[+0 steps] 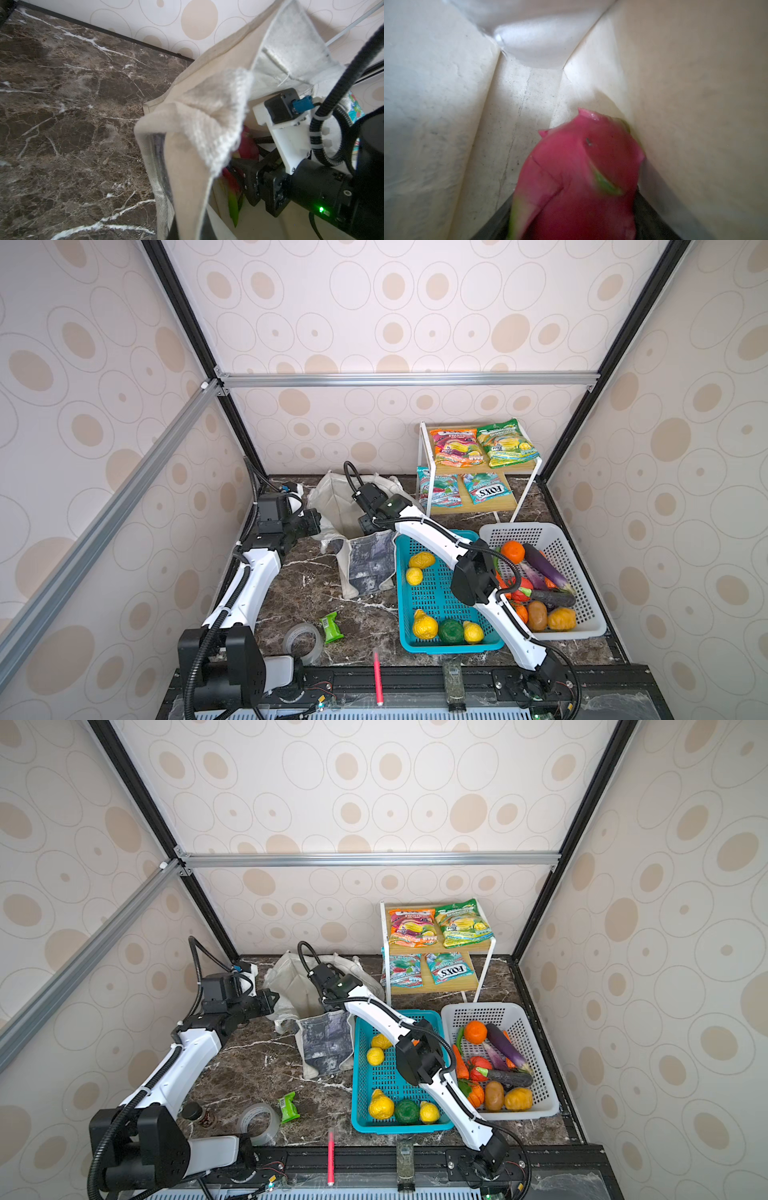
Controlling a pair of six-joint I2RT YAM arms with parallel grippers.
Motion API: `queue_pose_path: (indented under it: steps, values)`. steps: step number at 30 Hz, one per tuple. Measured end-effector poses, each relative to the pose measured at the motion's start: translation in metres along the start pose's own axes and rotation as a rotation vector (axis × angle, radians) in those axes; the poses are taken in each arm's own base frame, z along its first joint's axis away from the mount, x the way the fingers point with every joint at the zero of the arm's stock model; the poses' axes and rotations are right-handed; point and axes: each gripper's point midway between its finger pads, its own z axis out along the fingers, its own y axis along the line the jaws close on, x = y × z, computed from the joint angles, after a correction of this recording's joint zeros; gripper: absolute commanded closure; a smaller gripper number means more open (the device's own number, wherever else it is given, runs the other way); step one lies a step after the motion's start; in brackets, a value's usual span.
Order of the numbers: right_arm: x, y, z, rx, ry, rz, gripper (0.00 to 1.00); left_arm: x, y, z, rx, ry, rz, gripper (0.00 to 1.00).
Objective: Place the food into the grocery bag and tie it
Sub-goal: 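Carry the dragon fruit into the tote bag and lower it inside, then open the right gripper and withdraw it back over the teal basket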
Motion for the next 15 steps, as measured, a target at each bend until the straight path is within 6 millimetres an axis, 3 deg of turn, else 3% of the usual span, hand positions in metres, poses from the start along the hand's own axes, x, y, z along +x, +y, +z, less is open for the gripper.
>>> queue_pose_path:
  steps: [4, 5, 11, 13, 15]
  values:
    - [0.0, 0.005, 0.0, -0.039, 0.005, 0.009, 0.14, 0.001, 0.0, 0.001, 0.007, -0.001, 0.001, 1.0]
    - [0.0, 0.007, 0.0, -0.048, 0.005, 0.009, 0.0, 0.001, 0.0, 0.001, 0.008, -0.003, 0.001, 1.0]
    - [-0.008, 0.016, -0.016, -0.101, -0.015, -0.016, 0.0, 0.001, 0.0, 0.002, 0.012, -0.008, 0.003, 1.0]
    - [-0.018, 0.019, -0.033, -0.114, -0.049, -0.026, 0.0, 0.002, 0.0, 0.002, 0.012, -0.007, 0.003, 1.0]
    - [-0.034, 0.022, -0.064, -0.132, -0.111, -0.04, 0.0, 0.003, 0.0, 0.002, 0.011, -0.006, 0.003, 1.0]
